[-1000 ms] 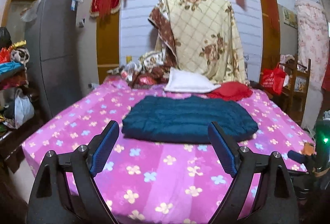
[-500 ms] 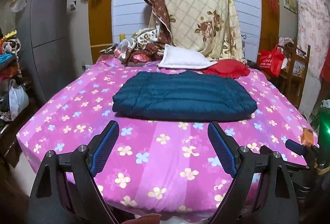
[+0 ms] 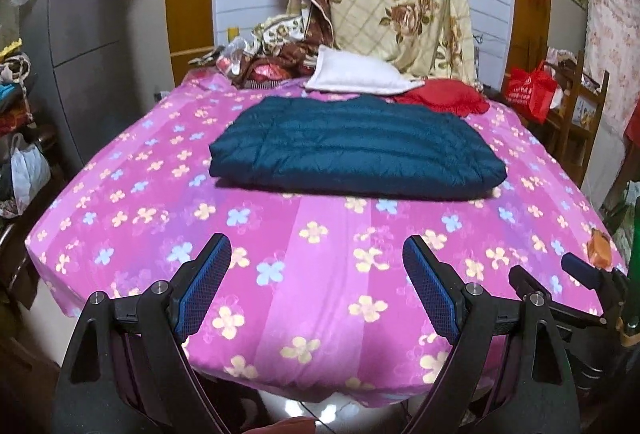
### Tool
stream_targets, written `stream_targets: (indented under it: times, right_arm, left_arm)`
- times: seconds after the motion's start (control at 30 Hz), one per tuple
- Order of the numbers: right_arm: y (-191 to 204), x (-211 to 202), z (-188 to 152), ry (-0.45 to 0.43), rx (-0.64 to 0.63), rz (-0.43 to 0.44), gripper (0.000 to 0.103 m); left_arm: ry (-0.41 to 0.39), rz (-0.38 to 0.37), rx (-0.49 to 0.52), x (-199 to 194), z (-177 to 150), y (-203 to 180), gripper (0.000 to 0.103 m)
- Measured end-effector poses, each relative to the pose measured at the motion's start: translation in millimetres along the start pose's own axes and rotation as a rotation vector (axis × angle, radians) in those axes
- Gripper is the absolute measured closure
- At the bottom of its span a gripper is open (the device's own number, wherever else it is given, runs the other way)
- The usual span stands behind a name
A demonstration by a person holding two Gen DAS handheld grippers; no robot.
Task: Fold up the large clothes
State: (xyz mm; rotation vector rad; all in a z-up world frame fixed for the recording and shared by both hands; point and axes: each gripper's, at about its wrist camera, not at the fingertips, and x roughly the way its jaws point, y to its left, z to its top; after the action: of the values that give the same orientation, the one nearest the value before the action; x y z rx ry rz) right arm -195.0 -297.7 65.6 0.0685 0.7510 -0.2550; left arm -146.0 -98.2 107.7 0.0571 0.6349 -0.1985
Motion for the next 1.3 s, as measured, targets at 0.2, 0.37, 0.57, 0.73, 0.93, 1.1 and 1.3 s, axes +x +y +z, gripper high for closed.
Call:
stream_targets:
  times: [0.2, 0.37, 0.57, 0.73, 0.93, 1.1, 1.3]
  right_arm:
    - [-1, 6, -2, 0.019, 0.011, -0.004, 0.028]
    - [-5, 12, -4, 0.049, 0.039, -0.003, 0.028]
    - [-6, 13, -4, 0.053, 0.047, -0.009, 0.028]
    - [-6, 17, -4, 0.066, 0.047, -0.01, 0.028]
    - [-5, 21, 3, 0.072, 0.044, -0.013, 0.028]
    - [11, 34, 17, 0.083, 0.006, 0.017, 0.028]
    - [17, 51, 4, 0.155, 0.034, 0.039, 0.028]
  left_arm:
    - [0.026, 0.005, -0.008, 7, -3, 1, 0.015]
    - [0.035, 0.006, -0.009, 9, -4, 2, 0.015]
    - [0.038, 0.005, -0.007, 9, -4, 1, 0.015]
    - [0.044, 0.001, 0.002, 11, -6, 2, 0.015]
    - [0.037, 0.018, -0.025, 12, -5, 8, 0.015]
    - [0.044, 0.032, -0.047, 20, -6, 17, 0.015]
    - [0.073, 0.039, -0.055, 28, -8, 23, 0.015]
